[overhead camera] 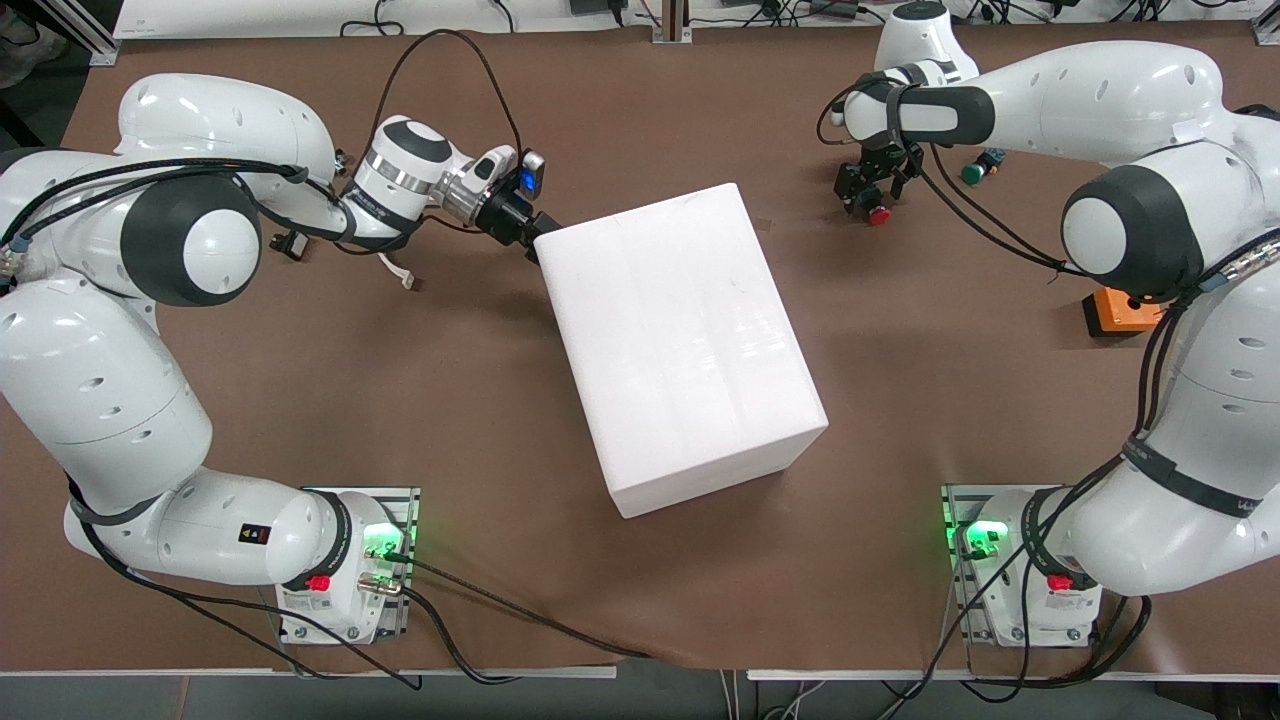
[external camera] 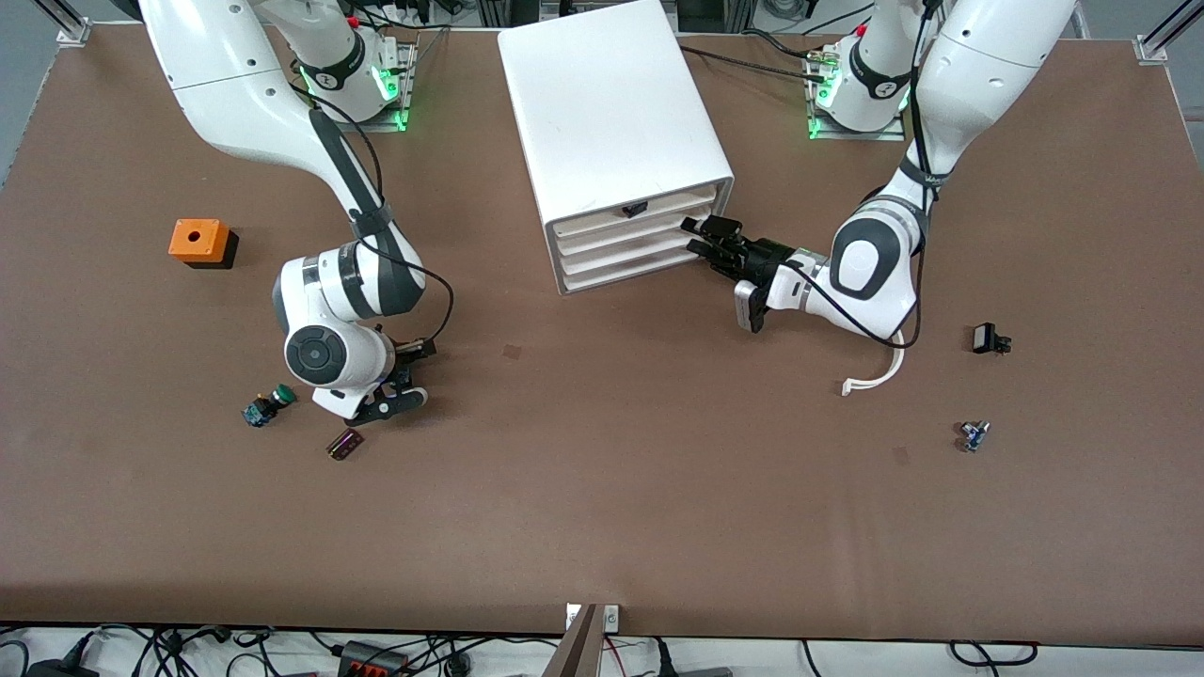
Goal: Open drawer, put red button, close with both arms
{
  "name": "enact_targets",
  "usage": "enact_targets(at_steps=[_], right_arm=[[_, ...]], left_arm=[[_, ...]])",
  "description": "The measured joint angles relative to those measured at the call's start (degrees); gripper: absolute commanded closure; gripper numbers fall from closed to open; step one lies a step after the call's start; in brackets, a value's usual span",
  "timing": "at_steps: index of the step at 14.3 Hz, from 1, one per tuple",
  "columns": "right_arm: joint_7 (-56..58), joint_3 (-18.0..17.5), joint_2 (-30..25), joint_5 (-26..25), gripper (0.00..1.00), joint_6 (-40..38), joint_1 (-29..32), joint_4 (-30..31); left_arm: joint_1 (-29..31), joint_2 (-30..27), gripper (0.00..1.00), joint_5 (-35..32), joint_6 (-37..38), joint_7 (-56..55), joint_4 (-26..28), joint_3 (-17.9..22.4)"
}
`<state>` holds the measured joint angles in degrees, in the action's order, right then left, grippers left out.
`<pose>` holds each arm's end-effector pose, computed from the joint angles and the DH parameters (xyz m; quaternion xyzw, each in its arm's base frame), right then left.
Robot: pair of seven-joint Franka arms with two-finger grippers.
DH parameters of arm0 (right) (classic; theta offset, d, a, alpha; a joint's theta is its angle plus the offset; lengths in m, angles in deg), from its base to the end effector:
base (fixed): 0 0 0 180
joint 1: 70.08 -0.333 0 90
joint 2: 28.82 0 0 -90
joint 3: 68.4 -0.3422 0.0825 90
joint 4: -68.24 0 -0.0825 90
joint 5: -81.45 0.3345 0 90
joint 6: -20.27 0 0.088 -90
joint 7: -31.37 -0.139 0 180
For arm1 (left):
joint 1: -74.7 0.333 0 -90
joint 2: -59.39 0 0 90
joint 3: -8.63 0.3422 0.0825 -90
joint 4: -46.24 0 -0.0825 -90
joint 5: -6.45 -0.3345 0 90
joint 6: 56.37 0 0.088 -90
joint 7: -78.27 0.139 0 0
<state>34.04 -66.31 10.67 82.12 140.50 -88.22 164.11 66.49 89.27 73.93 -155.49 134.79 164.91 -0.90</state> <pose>0.5985 0.1755 0.2077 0.9783 0.1603 -0.1296 0.0227 0.4487 -0.2599 0.2415 0.7667 -0.2025 -0.1675 0.5858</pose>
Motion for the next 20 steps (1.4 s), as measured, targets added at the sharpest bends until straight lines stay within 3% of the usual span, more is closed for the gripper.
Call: enact_targets(at_steps=[2,3,4,8,12,14,17,18,19,20], right_arm=[[1.6,0.1,0.1,0.0,0.23,0.0,0.0,0.0],[2.7,0.2,0.1,0.0,0.37,0.0,0.1,0.0],[3.0,0.3,0.1,0.0,0.42,0.0,0.2,0.0],[3.4,0.4,0.1,0.0,0.44,0.0,0.8,0.0],[3.4,0.4,0.2,0.0,0.44,0.1,0.8,0.0],[3.4,0.4,0.4,0.0,0.5,0.2,0.8,0.0],[3.4,0.4,0.6,0.0,0.91,0.2,0.8,-0.1],[3.4,0.4,0.6,0.0,1.0,0.2,0.8,-0.2],[3.4,0.4,0.6,0.0,1.0,0.3,0.8,-0.6],[3.4,0.4,0.6,0.0,1.0,0.2,0.8,-1.5]], left_arm=[[0.0,0.0,0.67,2.2,0.0,0.2,0.9,-1.0],[0.0,0.0,0.78,2.6,0.0,0.2,1.3,-1.4],[0.0,0.0,0.88,2.8,0.0,0.3,1.7,-1.8],[0.1,0.1,0.98,3.0,-0.1,1.7,2.2,-2.1],[1.0,0.2,0.98,3.0,-0.6,2.0,1.1,-1.9],[2.3,1.7,0.97,3.0,-0.8,2.0,-1.2,-1.7],[3.8,5.7,0.96,3.0,0.1,2.0,-7.0,-0.6],[3.9,6.8,0.83,3.0,0.5,1.9,-9.1,0.3],[4.0,7.7,0.07,3.0,0.9,1.7,-10.8,1.0],[4.1,8.4,0.0,3.0,0.7,1.7,-12.1,1.4]])
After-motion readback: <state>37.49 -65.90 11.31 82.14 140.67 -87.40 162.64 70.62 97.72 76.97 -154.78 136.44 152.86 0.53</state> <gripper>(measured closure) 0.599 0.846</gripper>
